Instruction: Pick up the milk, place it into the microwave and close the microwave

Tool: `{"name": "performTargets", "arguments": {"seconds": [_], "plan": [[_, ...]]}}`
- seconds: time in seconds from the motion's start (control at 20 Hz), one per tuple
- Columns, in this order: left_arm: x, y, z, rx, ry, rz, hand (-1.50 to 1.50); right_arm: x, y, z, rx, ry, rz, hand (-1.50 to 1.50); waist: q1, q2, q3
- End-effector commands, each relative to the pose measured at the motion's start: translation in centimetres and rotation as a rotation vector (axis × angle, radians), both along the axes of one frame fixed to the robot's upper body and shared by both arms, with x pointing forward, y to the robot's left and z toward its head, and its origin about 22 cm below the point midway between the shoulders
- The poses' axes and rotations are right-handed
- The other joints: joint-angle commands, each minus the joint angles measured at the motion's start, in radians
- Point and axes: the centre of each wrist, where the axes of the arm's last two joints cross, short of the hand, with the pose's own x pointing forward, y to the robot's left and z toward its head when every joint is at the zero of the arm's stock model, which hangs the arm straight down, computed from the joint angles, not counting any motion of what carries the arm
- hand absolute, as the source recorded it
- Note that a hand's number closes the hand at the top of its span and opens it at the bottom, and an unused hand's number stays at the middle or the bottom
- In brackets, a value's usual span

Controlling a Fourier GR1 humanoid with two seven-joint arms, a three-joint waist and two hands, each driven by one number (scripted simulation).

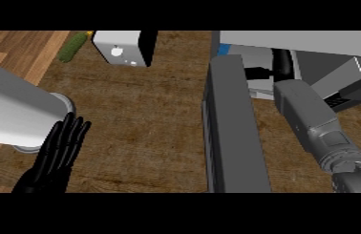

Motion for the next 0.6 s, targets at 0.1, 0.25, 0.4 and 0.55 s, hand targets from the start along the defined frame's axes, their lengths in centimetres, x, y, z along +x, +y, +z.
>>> {"name": "performTargets", "arguments": {"seconds": [0.1, 0.25, 0.4, 0.55], "plan": [[0.2, -0.4, -0.9, 0.014, 0.025, -0.027, -1.5, -1.5, 1.2, -3.0, 0.051, 0.002, 0.037, -1.5, -0.023, -0.012, -0.002], [1.3, -2.0, -1.2, 0.008, 0.051, -0.052, -1.5, -1.8, -0.6, -3.0, 0.116, 0.001, 0.108, -1.5, -0.049, -0.015, -0.001], [1.4, -1.7, -1.5, 0.006, 0.056, -0.097, -1.5, -3.0, -0.1, -4.9, 0.172, 0.005, 0.141, -1.5, -0.049, -0.02, -0.002], [2.4, -1.5, -2.4, 0.007, 0.067, -0.115, -1.5, -3.7, -0.2, -6.0, 0.21, 0.017, 0.171, -1.5, -0.069, -0.029, -0.003]]}}
